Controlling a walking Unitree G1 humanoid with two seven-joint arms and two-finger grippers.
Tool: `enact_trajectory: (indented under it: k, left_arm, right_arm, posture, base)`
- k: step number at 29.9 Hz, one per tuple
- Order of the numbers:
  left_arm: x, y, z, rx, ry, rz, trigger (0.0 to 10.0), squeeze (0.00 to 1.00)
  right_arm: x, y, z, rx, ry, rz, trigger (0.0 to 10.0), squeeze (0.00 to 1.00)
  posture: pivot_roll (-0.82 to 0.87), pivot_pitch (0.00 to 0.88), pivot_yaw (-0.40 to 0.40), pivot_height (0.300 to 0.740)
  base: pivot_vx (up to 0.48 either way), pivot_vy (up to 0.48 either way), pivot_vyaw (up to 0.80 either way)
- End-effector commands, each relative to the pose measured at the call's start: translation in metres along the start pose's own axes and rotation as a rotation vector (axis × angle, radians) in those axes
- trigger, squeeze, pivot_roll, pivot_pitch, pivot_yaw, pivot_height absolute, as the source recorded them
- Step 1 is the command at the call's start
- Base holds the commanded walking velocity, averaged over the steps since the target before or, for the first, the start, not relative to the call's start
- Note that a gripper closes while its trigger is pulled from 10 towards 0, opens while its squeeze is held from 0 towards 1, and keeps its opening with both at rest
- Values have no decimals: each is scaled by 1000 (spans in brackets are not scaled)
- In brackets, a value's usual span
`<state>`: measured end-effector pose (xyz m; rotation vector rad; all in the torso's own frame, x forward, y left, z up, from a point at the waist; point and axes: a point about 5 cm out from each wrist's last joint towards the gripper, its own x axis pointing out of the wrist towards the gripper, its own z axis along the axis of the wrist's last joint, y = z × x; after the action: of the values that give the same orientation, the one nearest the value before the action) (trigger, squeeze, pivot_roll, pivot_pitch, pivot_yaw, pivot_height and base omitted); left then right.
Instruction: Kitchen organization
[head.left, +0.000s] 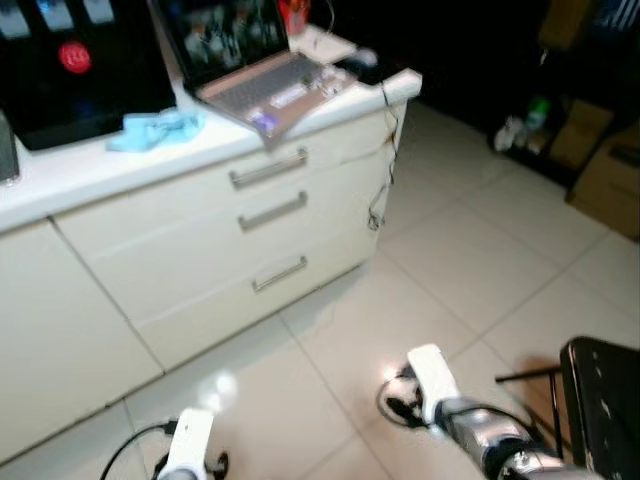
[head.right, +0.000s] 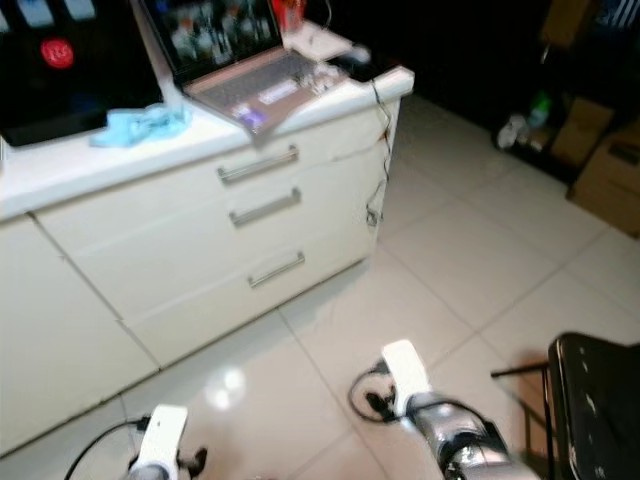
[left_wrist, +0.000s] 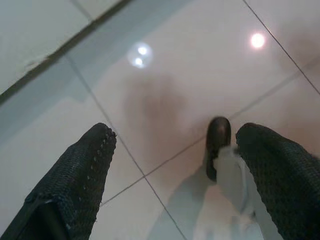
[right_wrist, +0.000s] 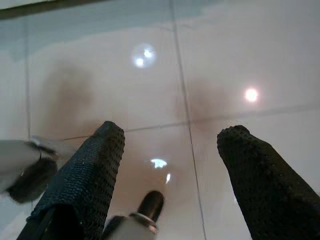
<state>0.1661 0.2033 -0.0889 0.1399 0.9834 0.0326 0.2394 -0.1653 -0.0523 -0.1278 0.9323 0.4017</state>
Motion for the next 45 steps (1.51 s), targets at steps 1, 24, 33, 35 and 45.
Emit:
enact_trajectory:
  k: [1,24,33,35,45]
  left_arm:
    - [-1,-2,-6,-8,18,-6,10000,0]
    - [-1,1,-6,-7,21,6,10000,0]
    - [-1,1,-9,-34,48,-9,10000,0]
    - [-2,1,-10,-26,54,-15,10000,0]
    - [-2,1,-13,-23,63,-22,10000,0]
  right_arm:
    - [-2,-4,-2,-3,9,-10,10000,0]
    - [-1,-4,1,15,-9,-15,10000,0]
    - [-1,-3,1,43,-17,-17,10000,0]
    - [-1,-3,1,38,-16,-16,10000,0]
    - [-1,-3,0,22,-12,-13,10000,0]
  posture:
    - [-32,0,14,740]
    - [-29,0,16,740]
    - [-27,0,16,740]
    - [-27,0,16,740]
    - [-26,0,14,740]
  base:
    - [0,0,788]
    - [0,0,763]
    - [0,0,0]
    - [0,0,0]
    - [366,0,0]
